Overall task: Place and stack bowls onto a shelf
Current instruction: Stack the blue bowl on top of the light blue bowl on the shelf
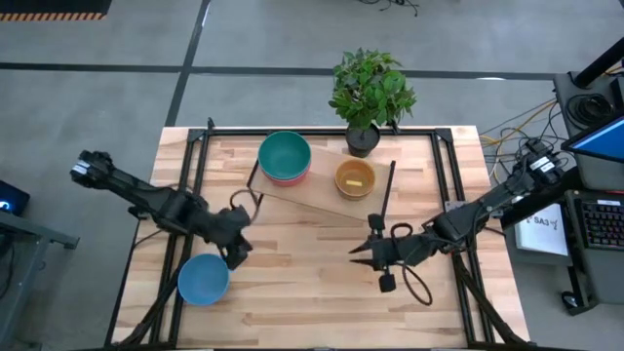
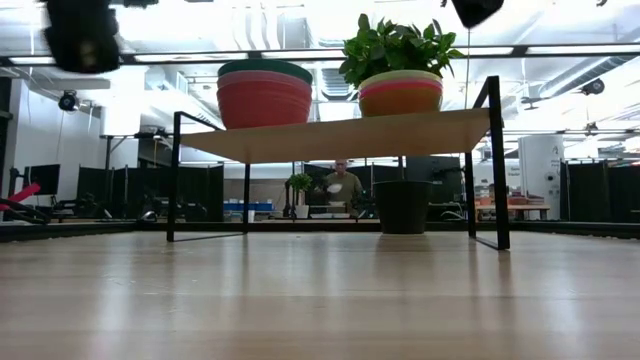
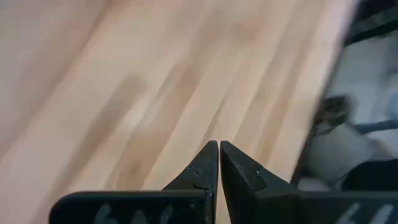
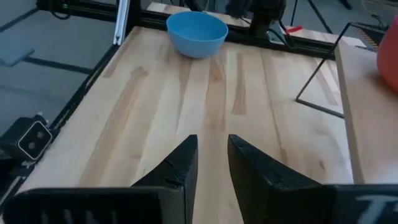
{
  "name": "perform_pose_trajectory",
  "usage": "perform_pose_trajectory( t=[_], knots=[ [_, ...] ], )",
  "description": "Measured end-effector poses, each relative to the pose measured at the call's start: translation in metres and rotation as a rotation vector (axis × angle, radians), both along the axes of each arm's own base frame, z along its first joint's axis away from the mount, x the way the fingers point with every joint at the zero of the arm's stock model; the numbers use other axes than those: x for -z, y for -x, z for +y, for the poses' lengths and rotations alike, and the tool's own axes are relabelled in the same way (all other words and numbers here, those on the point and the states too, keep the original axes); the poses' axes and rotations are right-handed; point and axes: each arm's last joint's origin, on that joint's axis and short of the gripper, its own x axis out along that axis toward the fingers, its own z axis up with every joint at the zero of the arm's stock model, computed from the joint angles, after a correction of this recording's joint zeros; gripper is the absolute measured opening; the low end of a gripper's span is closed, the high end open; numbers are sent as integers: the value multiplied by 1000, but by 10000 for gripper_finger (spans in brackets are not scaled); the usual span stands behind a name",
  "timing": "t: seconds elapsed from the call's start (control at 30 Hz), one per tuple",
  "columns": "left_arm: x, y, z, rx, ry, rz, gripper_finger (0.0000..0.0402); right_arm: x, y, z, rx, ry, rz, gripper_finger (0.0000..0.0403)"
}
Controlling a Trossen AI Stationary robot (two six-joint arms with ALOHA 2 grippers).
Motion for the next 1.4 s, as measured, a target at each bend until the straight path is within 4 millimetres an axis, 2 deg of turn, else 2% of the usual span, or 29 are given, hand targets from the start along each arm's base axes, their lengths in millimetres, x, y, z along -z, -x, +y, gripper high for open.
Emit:
perform_pose_trajectory(
  t=[0.17, 0.33, 0.6, 0.77, 0.9, 1.13, 1.27, 1.4],
  knots=[
    [14, -7, -16, -101, 64, 260, 0, 13, 4, -3, -1, -3, -13, 75],
    [29, -10, -37, -158, 115, 428, 9, 14, 5, -3, -10, 12, -21, 73],
    [42, -4, -64, -238, 161, 622, 91, 11, 6, -4, -28, 46, -37, 73],
    [54, -2, -78, -297, 95, 646, 143, 10, 6, -4, -32, 55, -39, 73],
    [68, -3, -88, -309, 35, 673, 162, 10, 6, -4, -34, 60, -40, 73],
    [91, -9, -98, -309, -44, 731, 146, 8, 5, -3, -50, 87, -69, 73],
    [98, -13, -104, -290, -63, 739, 111, 6, 4, -3, -58, 98, -92, 73],
    [98, -20, -110, -246, -59, 724, 54, 6, 4, -3, -60, 104, -93, 73]
  ],
)
